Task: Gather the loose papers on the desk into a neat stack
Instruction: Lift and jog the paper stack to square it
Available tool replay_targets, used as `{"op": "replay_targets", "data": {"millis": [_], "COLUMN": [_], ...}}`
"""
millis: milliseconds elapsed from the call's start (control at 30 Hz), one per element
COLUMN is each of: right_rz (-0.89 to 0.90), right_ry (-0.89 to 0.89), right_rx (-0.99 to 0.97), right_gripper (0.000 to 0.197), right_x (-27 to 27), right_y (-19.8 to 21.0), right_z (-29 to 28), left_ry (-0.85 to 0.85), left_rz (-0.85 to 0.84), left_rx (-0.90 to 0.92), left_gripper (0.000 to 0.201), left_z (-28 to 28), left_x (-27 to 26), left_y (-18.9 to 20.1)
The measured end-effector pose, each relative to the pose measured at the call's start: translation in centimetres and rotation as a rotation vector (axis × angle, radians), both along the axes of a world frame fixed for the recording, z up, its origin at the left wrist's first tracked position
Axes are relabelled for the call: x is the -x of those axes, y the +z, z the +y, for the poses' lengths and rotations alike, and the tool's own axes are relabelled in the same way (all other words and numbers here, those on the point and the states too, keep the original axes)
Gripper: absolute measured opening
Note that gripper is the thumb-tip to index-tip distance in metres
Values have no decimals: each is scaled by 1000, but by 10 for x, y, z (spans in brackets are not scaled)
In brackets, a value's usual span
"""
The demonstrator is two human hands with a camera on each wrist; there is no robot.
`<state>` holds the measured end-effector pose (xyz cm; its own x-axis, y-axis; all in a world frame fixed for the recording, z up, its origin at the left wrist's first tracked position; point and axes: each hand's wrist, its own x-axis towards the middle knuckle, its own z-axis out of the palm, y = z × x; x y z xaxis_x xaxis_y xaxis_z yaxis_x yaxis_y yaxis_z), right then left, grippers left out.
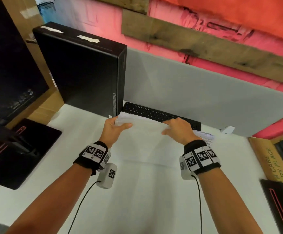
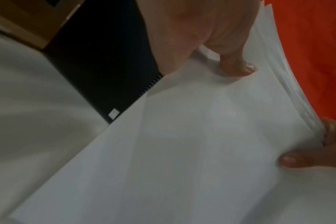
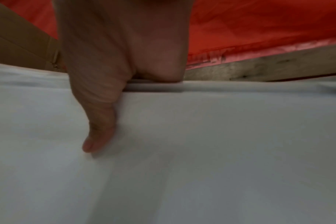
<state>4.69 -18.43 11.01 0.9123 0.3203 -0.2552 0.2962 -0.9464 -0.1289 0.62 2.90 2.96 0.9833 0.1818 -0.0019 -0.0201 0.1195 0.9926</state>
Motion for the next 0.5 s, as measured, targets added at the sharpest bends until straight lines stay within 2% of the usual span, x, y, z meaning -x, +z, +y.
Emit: {"op": "replay_targets", "data": {"millis": [200, 267, 367, 500], "right_rz": [-259, -197, 47, 72], "right_ry": [86, 96, 88, 59], "right_rx": [41, 60, 98, 55], "right_gripper": [30, 30, 37, 39], "right_x": [21, 25, 27, 22], "right_y": [24, 27, 19, 17], "right_z": [-4, -1, 8, 7], "left_ry": [-14, -41, -150, -219], "left_rz": [-101, -49, 93, 151], "left_rx": [-48, -61, -108, -119], "left_gripper": [24, 25, 33, 41], "left_z": [9, 13, 12, 4], "left_x": [4, 6, 12, 10], "left_y": [28, 19, -9, -22]}}
